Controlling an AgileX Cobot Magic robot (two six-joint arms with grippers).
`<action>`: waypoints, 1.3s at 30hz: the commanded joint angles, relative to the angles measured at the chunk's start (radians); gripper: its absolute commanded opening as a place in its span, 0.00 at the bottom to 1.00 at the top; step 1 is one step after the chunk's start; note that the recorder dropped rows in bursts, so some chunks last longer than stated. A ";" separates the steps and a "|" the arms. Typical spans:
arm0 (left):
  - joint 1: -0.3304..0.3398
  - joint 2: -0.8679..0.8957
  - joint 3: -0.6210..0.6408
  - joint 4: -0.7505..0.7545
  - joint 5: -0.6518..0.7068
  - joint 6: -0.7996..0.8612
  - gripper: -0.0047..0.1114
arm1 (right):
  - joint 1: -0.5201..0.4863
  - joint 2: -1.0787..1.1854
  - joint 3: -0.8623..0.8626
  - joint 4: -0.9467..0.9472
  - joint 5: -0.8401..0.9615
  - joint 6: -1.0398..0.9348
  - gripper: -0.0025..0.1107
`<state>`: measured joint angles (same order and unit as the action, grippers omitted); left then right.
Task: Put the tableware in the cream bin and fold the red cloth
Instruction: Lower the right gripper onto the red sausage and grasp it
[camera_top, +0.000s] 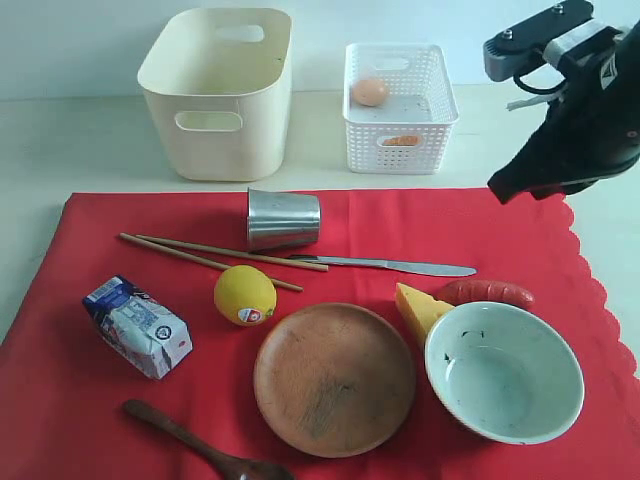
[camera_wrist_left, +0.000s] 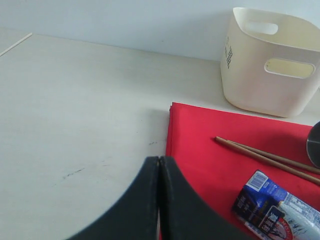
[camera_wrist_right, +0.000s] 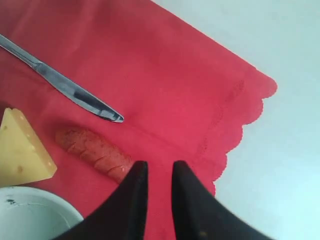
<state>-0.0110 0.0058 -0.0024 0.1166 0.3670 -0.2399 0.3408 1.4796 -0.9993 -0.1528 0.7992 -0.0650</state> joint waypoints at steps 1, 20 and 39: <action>0.002 -0.006 0.002 0.004 -0.006 0.000 0.04 | -0.004 0.012 0.005 -0.004 -0.009 -0.020 0.18; 0.002 -0.006 0.002 0.004 -0.006 0.000 0.04 | -0.186 0.235 0.003 0.468 0.018 -0.640 0.19; 0.002 -0.006 0.002 0.004 -0.006 0.000 0.04 | -0.186 0.363 0.003 0.566 -0.013 -0.831 0.47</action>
<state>-0.0110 0.0058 -0.0024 0.1166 0.3670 -0.2399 0.1605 1.8369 -0.9971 0.3924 0.7939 -0.8525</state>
